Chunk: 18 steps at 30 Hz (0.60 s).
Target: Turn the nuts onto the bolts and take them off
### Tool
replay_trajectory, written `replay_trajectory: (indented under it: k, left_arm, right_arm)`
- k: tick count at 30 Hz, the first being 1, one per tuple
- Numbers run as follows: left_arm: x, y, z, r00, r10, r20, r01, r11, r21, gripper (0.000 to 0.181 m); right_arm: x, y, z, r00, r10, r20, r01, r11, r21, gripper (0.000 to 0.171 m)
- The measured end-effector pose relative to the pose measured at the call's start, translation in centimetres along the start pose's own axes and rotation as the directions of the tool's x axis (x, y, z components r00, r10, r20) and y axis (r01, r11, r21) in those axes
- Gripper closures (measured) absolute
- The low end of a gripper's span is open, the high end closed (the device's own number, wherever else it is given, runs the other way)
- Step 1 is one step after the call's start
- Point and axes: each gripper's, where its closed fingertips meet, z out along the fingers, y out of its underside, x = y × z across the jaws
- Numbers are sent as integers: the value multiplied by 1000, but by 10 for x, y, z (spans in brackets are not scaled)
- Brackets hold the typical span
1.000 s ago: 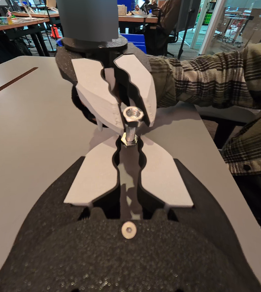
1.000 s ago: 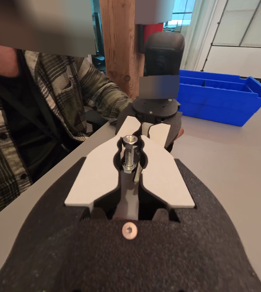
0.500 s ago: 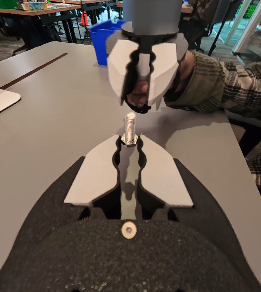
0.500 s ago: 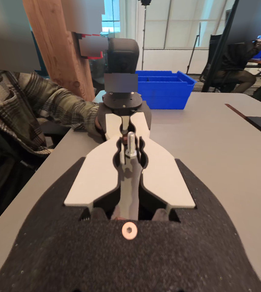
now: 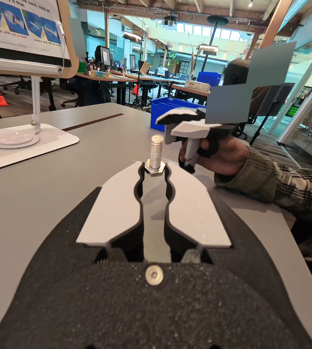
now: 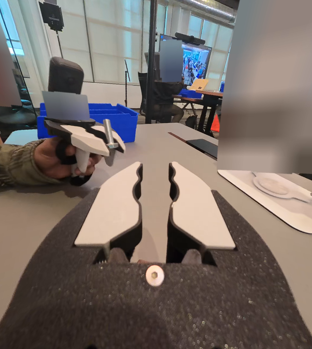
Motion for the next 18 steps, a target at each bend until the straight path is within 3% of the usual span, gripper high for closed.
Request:
replay_trajectory:
  k: [12,18]
  left_arm:
    - [-9,-1,4,986,-136,-97,141,989,46,161]
    - [-5,-2,5,989,-105,-102,111,993,47,161]
  right_arm:
    - [-3,11,2,991,62,116,-66,998,25,153]
    - [-8,16,0,993,31,116,-30,999,-13,151]
